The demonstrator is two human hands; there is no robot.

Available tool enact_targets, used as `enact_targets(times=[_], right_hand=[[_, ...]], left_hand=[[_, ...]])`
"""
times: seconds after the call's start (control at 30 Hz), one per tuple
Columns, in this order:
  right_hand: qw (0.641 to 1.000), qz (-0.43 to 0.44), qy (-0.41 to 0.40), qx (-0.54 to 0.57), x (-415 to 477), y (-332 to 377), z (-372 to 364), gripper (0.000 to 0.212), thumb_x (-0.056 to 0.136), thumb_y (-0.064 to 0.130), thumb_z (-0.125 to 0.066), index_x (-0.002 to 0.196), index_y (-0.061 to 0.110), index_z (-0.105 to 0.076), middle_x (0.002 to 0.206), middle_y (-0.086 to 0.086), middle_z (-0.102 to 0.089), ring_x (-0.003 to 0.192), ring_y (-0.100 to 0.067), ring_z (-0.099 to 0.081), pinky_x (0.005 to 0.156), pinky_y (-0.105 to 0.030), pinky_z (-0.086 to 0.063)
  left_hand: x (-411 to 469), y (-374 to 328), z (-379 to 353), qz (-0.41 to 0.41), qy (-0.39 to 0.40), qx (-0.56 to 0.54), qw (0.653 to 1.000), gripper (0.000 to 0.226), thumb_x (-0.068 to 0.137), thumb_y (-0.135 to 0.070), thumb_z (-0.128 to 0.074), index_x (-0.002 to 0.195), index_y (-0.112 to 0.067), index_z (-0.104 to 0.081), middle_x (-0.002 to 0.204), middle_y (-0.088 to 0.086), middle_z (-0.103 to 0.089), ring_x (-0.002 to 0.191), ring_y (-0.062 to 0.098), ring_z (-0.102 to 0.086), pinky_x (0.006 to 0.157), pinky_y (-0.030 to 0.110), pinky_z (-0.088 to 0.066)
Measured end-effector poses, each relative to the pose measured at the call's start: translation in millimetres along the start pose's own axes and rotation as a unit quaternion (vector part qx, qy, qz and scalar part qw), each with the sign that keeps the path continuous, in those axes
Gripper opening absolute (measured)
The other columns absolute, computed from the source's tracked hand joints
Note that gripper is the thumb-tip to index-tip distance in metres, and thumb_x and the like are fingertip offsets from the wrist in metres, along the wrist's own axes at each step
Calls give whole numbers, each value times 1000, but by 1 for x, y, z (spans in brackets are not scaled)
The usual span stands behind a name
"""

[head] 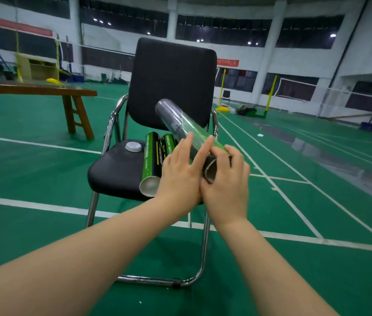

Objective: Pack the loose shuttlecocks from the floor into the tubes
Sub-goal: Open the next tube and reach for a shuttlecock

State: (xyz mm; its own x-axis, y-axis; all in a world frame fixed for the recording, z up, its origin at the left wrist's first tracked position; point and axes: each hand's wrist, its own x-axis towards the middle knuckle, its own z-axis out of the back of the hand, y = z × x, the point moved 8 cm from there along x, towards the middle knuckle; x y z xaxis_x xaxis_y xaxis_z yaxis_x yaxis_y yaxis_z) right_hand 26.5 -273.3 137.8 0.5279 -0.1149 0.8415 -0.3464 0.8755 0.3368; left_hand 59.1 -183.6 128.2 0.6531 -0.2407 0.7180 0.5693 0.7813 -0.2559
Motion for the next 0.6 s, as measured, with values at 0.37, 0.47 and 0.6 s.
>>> enact_targets(times=[0.37,0.47,0.6], right_hand=[[964,9,178,196,-51,119,38,54,69,27,-65,119,18,-48,113,3,-49,106,-17,-45,95,-36,-41],[938,-12,260,227,-73,133,34,57,70,20,-70,122,20,-46,112,6,-46,106,-14,-46,91,-27,-39],[903,-31,368,221,-104,135,25,62,73,16,-71,129,19,-44,121,1,-50,107,-13,-48,91,-24,-40]], left_hand=[[-77,2,128,-153,-19,100,983,77,74,-46,-46,142,-15,-26,123,10,-59,116,31,-55,104,51,-33],[-107,10,135,-127,7,113,985,87,68,-49,-57,141,-13,-26,111,11,-63,98,32,-60,89,43,-44],[-147,21,117,-28,101,103,989,111,57,-34,-83,147,-11,-23,110,16,-61,96,37,-57,79,45,-47]])
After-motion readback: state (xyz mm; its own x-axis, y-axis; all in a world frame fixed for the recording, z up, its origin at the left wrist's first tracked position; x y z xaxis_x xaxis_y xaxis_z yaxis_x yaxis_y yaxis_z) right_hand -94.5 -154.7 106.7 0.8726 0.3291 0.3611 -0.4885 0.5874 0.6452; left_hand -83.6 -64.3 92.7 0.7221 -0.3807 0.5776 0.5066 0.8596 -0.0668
